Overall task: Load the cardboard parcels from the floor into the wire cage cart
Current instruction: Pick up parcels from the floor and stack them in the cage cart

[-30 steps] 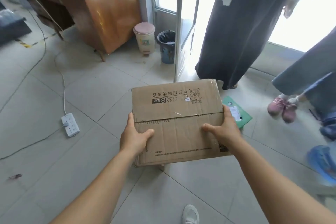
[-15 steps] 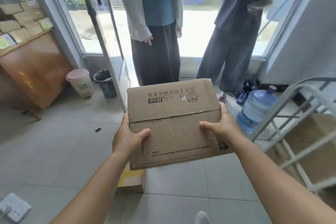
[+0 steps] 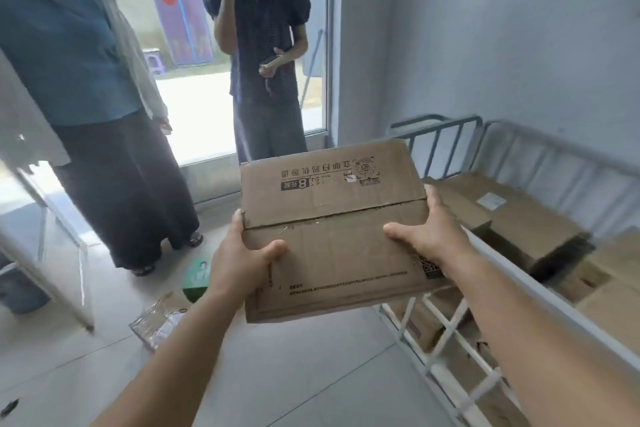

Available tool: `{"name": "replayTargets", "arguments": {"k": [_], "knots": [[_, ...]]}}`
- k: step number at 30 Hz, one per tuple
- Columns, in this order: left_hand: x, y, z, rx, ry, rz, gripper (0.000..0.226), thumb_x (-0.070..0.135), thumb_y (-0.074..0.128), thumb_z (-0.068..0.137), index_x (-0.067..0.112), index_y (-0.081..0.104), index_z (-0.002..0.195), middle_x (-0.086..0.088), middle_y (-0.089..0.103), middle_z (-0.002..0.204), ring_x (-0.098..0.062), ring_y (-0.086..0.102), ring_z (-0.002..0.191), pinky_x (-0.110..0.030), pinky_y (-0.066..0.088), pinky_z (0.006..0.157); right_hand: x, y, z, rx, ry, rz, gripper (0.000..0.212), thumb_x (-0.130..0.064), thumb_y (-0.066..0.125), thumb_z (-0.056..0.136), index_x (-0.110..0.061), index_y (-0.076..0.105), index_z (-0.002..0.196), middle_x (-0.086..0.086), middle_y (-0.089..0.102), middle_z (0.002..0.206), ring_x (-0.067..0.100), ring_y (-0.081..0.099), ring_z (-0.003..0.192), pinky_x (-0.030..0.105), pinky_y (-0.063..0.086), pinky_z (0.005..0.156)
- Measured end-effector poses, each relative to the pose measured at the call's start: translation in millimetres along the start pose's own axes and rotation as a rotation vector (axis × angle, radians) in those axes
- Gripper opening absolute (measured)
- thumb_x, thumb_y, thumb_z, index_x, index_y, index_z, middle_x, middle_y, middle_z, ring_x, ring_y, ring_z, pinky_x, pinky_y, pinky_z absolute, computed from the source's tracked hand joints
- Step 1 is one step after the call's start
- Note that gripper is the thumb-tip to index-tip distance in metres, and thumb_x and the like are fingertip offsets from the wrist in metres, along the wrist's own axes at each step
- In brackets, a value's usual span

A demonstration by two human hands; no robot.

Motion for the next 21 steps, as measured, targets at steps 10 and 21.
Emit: {"name": "replayTargets", "arguments": {"k": [10,21], "knots": [[144.6,159.1,-10.9,-0.186,0.157,-0.039,0.093,0.046,0.079,0.067,0.045,0.028,0.145,0.009,0.060,0.125,-0.020,0.059,0.112,-0.046,0.048,0.099,72.4,-207.0,-4.0,0.297,0.046,0.000,0.115,-0.045,0.084,0.067,-0.031,0.010,0.155,0.002,0.033,0.152,0.027,0.038,0.136,0.051,0.038,0.109],[269.4,323.6,-27.0,-0.379,0.316,-0.050,0.088,0.040,0.076,0.077,0.038,0.025,0.149,0.004,0.058,0.125,-0.023,0.060,0.108,-0.046,0.051,0.095,160.0,-360.8,3.2,0.517,0.154,0.059,0.115,-0.048,0.085,0.062,-0.031,0.017,0.153,0.000,0.036,0.148,0.024,0.044,0.131,0.048,0.042,0.106]]}}
Point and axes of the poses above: each hand's wrist, its own z-axis towards the middle knuckle, its own y-axis out of the palm, x = y × z, the point moved 9 cm from there along z, towards the middle knuckle
